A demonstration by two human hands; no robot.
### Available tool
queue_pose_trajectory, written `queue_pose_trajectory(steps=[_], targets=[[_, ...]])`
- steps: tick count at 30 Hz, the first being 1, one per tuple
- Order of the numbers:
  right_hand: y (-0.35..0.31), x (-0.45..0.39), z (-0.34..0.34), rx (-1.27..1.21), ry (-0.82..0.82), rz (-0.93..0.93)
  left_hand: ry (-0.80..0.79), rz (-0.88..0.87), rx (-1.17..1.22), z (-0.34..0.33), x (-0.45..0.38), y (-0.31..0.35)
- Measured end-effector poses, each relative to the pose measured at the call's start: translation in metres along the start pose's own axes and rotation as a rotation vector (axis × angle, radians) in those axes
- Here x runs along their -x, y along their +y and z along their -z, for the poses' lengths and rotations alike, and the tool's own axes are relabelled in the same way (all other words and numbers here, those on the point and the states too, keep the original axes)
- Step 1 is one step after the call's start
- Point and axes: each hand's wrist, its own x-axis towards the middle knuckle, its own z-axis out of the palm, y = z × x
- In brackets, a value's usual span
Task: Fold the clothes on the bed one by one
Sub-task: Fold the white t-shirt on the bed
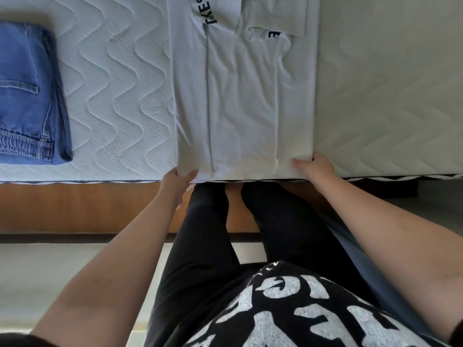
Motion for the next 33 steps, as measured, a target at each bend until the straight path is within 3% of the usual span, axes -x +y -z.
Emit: queue_pose_trajectory(steps=[6,13,16,20,22,24,27,29,33], targets=[[0.006,0.020,0.000,-0.352,-0.158,0.019,0.066,-0.031,0.118,-0.009,0.014,0.000],[0.018,0.026,0.008,-0.196,-0.025,0.058,0.225,-0.010,0.102,-0.009,0.018,0.005],[0.020,0.022,0.006,-0.205,-0.056,-0.051,0.168,0.060,0.092,-0.012,0.018,0.003],[0.006,0.023,-0.002,-0.499,-0.147,-0.138,0.015,0.110,0.427,-0.023,0.019,-0.002],[0.005,0.025,-0.007,-0.525,-0.174,-0.140,-0.011,0.087,0.443,-0.024,0.018,-0.005],[0.008,0.027,-0.008,-0.456,-0.158,-0.100,0.023,0.057,0.385,-0.022,0.017,-0.008],[0.013,0.027,-0.002,-0.161,-0.065,0.017,0.147,-0.007,0.237,-0.015,0.017,-0.011],[0.014,0.027,0.001,0.066,-0.004,0.046,0.210,-0.069,-0.021,-0.011,0.017,-0.011],[0.009,0.033,-0.006,0.483,0.319,0.205,0.432,-0.199,-0.491,-0.012,0.022,-0.007]])
